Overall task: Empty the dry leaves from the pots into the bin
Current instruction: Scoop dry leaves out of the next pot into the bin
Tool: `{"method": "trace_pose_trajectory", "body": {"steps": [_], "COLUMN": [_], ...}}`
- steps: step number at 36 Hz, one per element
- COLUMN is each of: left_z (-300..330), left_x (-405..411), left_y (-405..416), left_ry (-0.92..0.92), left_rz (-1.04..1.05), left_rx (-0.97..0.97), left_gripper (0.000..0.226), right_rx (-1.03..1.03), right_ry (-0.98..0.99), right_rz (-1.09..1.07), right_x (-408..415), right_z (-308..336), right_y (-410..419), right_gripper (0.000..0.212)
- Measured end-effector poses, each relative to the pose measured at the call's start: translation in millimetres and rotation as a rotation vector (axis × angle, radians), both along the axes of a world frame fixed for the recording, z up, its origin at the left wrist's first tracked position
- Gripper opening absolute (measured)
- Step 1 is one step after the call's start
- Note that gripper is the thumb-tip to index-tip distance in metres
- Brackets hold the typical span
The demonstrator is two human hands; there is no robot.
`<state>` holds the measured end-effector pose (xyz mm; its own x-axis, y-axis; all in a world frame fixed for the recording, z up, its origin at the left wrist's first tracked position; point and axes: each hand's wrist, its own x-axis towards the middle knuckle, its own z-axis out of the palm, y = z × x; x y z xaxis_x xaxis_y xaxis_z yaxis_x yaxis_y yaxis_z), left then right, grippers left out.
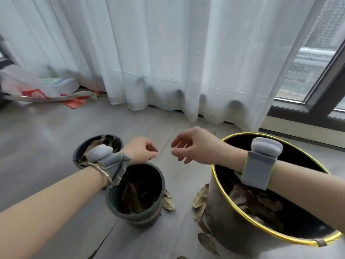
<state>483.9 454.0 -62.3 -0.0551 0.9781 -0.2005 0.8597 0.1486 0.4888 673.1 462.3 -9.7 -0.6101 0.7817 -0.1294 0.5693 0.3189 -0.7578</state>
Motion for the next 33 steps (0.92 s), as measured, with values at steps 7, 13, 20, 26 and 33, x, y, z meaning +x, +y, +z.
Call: {"method": "trace_pose_trajectory", "body": {"steps": [7,13,20,26,33], "left_z": [-48.8,-72.7,-91.0,-95.3,-90.7], "left_x": [-34.5,-33.9,-32.9,-30.6,-41.8], "left_y": [-38.7,-49.1,-42.5,-42.2,-46.9], "left_ry": [0.481,0.596,0.735,0.788,0.698], "left_rz": [-0.102,-0.276,-0.324,-0.334,-0.391], "left_rx": [-0.201,-0.250,-0.251,-0.267,-0.132], "left_gripper": [0.038,0.035,0.034,0.033,0.030], "right_rx": [0.101,0.209,0.248,0.080,0.105], "right_ry": [-0.530,-0.748,-0.915,-0.857,-0.687], "right_rz": [0.353,0.421,0.440,0.409,0.214], "right_x": [-80.2,-111.5,-127.2,-133.0,-131.4], "right_z": [-69.0,-109.1,-129.1,-136.8,-135.5], "right_y": [-26.5,-29.3,-29.7,-30.4,-23.1], "right_gripper": [0.031,0.037,0.049,0.018,0.028]}}
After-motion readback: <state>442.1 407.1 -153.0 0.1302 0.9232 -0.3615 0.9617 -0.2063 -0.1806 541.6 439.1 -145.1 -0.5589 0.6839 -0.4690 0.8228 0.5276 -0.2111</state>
